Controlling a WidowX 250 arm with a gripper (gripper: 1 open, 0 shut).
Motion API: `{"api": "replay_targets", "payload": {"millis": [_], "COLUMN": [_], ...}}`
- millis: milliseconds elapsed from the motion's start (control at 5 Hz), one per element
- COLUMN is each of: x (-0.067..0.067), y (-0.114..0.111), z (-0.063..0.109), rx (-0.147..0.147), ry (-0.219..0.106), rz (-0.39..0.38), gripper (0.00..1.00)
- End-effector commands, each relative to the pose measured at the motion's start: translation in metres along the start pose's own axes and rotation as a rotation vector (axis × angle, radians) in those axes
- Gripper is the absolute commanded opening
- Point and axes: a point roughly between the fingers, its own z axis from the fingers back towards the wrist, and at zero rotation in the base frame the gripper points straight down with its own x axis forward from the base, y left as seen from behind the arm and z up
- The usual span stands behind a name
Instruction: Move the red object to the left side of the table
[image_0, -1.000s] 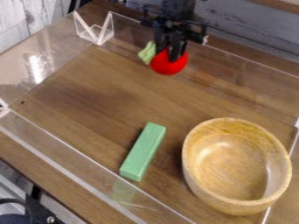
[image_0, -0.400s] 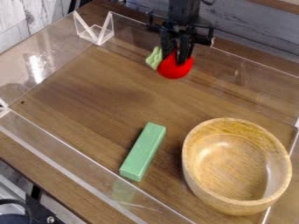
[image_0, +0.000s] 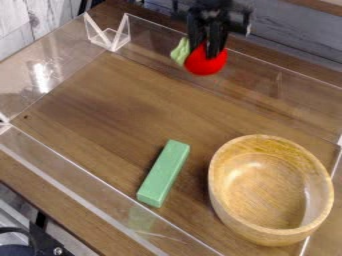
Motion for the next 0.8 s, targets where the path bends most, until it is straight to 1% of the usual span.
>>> {"api": "replay_targets", "payload": {"millis": [0,200,600], "x": [0.003,0.004,0.007], "y": [-0.002,-0.003,-0.036], "z": [0.043,0.048,0.036], "rx": [-0.002,-0.008,-0.014], "ry": [-0.120,-0.126,-0.094], "rz": [0.010,0.023,-0.071], "gripper": [0.00,0.00,0.00]}}
